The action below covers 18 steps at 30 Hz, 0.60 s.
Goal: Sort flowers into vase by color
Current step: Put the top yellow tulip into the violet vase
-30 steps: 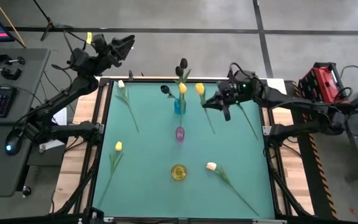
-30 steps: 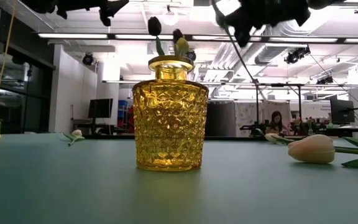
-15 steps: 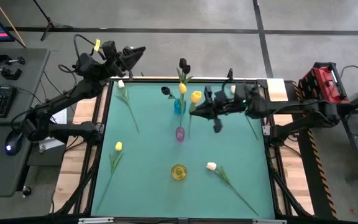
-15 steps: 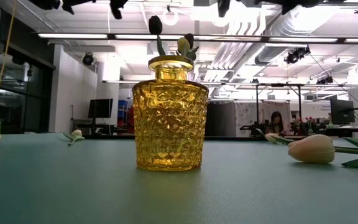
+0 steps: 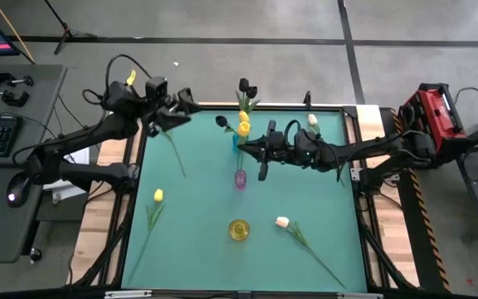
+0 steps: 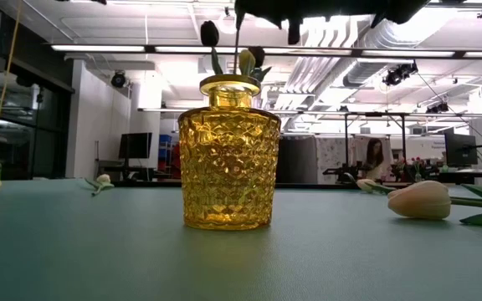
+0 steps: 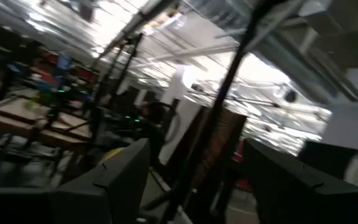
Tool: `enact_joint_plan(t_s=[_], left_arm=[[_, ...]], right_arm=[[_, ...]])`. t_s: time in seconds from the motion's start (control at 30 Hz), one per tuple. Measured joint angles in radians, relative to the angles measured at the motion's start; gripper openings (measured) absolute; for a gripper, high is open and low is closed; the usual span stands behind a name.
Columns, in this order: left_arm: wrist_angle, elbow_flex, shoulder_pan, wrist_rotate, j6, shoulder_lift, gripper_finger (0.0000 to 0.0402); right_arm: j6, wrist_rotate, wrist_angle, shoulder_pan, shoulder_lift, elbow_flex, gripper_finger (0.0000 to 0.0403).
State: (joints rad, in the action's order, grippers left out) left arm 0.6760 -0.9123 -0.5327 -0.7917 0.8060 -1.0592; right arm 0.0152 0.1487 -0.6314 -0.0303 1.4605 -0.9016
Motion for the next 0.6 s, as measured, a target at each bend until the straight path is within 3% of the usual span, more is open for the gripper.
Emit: enact_joint_plan(t_s=[0.17, 0.4, 0.6], left_arm=[[-0.085, 0.000, 0.108, 0.086, -0.067, 0.025, 0.0245], [-0.319, 0.000, 0.257, 0.337, -0.230, 0.052, 0.0245], [-0.320, 0.000, 0.333, 0.465, -0.242, 0.053, 0.0245]], right_arm=[[0.002, 0.013, 0.031, 0.003, 0.000, 0.000, 0.0000], [-0.025, 0.027, 0.071, 0.003, 0.000, 0.000, 0.0000], [-0.042, 0.019, 0.066, 0.003, 0.000, 0.000, 0.0000]])
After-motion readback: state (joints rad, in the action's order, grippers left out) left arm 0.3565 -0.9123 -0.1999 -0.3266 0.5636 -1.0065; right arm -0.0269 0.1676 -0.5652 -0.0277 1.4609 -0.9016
